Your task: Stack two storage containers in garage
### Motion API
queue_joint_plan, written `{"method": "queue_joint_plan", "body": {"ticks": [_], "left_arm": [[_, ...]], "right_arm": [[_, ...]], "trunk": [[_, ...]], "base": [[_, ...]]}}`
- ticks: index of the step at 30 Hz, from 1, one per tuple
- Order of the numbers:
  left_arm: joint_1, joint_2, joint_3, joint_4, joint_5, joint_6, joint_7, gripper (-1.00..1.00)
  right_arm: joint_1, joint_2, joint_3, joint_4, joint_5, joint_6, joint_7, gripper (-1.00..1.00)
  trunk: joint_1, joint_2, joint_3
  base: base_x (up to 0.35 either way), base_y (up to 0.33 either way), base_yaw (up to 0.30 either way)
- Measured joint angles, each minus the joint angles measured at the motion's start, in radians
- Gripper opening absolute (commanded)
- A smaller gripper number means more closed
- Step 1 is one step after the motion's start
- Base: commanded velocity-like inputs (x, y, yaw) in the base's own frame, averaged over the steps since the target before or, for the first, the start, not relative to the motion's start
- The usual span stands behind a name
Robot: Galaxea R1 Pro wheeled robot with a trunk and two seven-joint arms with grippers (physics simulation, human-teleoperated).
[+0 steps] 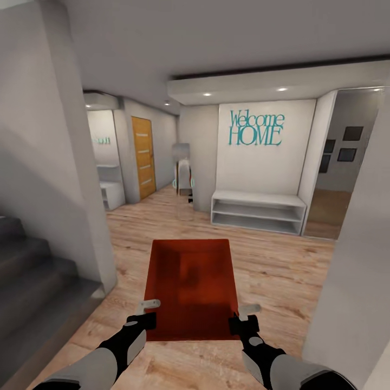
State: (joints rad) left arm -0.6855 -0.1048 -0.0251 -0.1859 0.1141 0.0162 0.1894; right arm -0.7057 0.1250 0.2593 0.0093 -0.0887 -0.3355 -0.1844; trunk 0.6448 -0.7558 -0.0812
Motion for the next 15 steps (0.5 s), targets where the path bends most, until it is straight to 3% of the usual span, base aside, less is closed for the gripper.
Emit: {"method": "queue_joint_plan", "body": {"ticks": [15], "left_arm": [[0.0, 0.0, 0.0, 0.0, 0.0, 0.0, 0.0, -1.0]], "right_arm": [[0.0, 0.0, 0.001, 0.0, -0.001, 0.0, 0.0, -1.0]], "trunk": [[0.0, 0.0, 0.0]], "base": [[0.321, 0.0, 0.0]]}}
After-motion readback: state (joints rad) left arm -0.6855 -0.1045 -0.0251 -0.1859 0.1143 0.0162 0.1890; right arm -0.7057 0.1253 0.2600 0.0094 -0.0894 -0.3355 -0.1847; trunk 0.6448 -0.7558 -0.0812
